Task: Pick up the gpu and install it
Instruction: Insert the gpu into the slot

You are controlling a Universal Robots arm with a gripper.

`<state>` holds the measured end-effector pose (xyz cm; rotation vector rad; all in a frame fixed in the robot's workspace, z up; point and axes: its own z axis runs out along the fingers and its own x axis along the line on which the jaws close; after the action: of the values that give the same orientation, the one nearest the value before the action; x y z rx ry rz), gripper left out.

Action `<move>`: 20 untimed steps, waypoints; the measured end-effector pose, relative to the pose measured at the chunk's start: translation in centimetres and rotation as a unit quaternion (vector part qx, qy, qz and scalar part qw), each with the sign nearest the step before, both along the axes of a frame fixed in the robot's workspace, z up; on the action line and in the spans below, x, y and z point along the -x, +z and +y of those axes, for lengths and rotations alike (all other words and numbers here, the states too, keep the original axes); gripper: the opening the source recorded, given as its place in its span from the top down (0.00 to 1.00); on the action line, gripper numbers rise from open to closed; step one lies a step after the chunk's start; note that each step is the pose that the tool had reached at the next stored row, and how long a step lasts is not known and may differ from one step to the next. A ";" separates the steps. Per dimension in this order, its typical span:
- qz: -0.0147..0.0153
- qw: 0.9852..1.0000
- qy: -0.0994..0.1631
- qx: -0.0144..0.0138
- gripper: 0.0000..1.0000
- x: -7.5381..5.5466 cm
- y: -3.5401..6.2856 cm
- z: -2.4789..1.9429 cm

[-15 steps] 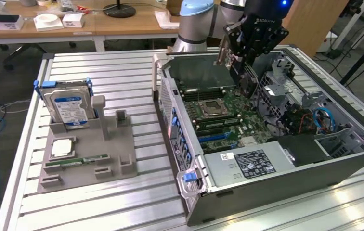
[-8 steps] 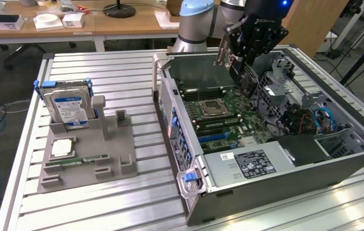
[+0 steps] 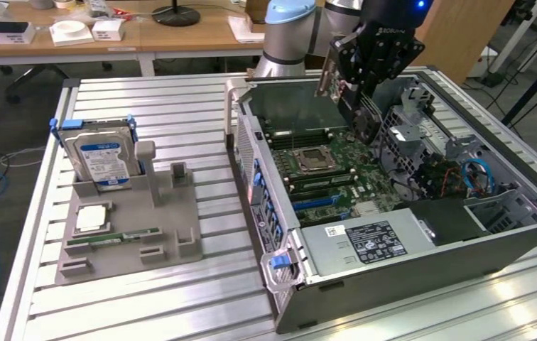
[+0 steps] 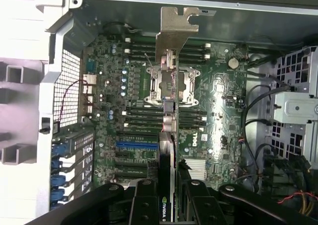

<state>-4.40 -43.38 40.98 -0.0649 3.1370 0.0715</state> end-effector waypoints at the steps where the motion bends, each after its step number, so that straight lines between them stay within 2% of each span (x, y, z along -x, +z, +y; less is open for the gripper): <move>1: 0.000 1.000 0.002 0.000 0.74 0.0 0.00 0.00; 13: 0.000 1.000 0.030 0.000 0.74 0.0 0.00 0.00; 20: 0.000 0.999 0.050 0.000 0.74 0.0 0.00 0.00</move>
<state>-4.40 -43.38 40.98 -0.2231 3.1320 0.0716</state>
